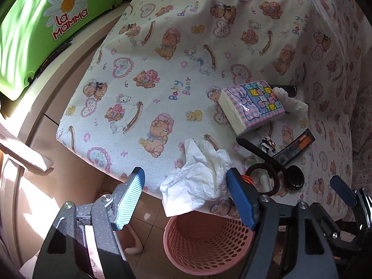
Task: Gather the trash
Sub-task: 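Close the left tool on the white crumpled tissue, then close the right tool on the black spoon's bowl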
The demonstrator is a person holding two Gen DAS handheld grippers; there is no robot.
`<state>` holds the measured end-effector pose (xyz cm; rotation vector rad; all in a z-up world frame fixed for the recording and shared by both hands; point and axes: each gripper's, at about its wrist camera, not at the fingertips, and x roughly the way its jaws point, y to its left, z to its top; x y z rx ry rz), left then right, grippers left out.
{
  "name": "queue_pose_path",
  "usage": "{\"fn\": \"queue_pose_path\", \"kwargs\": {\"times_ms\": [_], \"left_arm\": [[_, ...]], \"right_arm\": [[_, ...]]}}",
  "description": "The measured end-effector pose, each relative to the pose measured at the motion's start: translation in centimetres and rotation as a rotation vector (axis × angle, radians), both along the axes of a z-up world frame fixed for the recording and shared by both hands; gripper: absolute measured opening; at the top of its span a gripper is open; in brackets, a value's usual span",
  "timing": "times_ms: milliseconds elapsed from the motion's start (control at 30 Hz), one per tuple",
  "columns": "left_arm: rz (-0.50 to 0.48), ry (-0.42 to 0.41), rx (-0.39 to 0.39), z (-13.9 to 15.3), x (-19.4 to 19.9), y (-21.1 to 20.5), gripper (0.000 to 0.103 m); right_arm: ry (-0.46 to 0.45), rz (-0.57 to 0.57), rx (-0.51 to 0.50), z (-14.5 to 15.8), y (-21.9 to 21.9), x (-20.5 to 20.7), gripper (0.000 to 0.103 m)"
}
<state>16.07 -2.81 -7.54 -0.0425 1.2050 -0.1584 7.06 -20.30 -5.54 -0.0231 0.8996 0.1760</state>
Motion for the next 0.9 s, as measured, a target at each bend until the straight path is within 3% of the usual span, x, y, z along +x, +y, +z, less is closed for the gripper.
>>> {"fn": "queue_pose_path", "kwargs": {"times_ms": [67,167,233,333,500,600,767,900], "left_arm": [[0.02,0.023,-0.073,-0.3,0.5,0.4,0.055],[-0.003,0.018,-0.088,-0.1,0.7,0.1,0.036],[-0.026,0.029,-0.106,0.0,0.8,-0.2,0.015],[-0.028,0.007,-0.092,0.5,0.4,-0.4,0.003],[-0.004,-0.127,-0.011,3.2,-0.7,0.5,0.003],[0.016,-0.15,-0.018,3.8,-0.9,1.4,0.003],[0.05,-0.224,0.096,4.3,-1.5,1.7,0.004],[0.039,-0.237,0.107,4.5,-1.9,1.7,0.004]], "right_arm": [[-0.002,0.0,-0.011,0.0,0.3,-0.1,0.064],[-0.004,0.013,-0.012,0.1,0.6,-0.2,0.065],[-0.011,0.017,-0.017,0.2,0.7,-0.3,0.067],[-0.011,0.013,-0.018,0.1,0.6,-0.2,0.069],[-0.015,0.012,-0.027,-0.2,0.5,0.6,0.069],[-0.011,0.018,-0.05,-0.7,0.7,1.8,0.069],[0.008,0.029,-0.064,-1.8,1.4,2.8,0.069],[-0.006,0.055,-0.126,-2.4,3.0,3.2,0.069]]}}
